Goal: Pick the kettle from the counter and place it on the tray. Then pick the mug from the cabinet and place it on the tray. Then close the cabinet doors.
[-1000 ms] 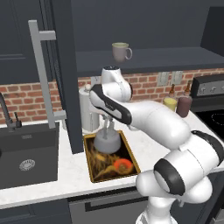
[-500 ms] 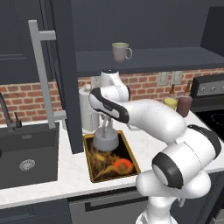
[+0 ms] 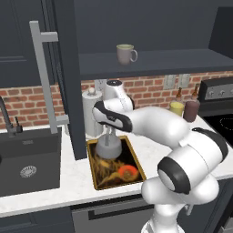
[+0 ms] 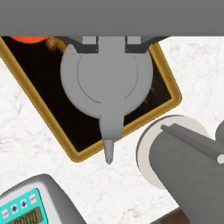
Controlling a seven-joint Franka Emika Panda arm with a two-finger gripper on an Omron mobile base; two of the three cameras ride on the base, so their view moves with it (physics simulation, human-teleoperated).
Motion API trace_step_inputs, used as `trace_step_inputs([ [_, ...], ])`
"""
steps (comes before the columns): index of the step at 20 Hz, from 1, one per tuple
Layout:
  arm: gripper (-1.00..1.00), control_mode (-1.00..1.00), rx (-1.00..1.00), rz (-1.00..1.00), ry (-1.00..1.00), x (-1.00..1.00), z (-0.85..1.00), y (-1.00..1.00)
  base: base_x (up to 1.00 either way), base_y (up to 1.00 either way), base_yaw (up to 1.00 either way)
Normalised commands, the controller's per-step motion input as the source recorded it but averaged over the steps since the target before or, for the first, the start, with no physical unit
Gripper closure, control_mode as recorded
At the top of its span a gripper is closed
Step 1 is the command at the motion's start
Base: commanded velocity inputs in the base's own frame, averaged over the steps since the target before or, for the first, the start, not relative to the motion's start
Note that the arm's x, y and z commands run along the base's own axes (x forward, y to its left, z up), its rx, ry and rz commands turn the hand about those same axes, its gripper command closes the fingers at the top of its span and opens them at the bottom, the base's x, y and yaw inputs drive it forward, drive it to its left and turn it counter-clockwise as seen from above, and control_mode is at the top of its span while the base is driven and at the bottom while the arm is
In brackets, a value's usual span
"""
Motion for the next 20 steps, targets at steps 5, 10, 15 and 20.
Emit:
trace_step_inputs([
  [5, 1.00, -1.00, 0.00, 0.00, -0.04, 0.13, -0.25, 0.00, 0.00, 0.00, 0.00],
  [10, 1.00, -1.00, 0.00, 0.00, -0.03, 0.09, -0.15, 0.00, 0.00, 0.00, 0.00],
  [15, -1.00, -1.00, 0.00, 0.00, -0.01, 0.02, -0.03, 0.00, 0.00, 0.00, 0.00],
  [20, -1.00, -1.00, 0.00, 0.00, 0.01, 0.00, -0.02, 0.00, 0.00, 0.00, 0.00],
])
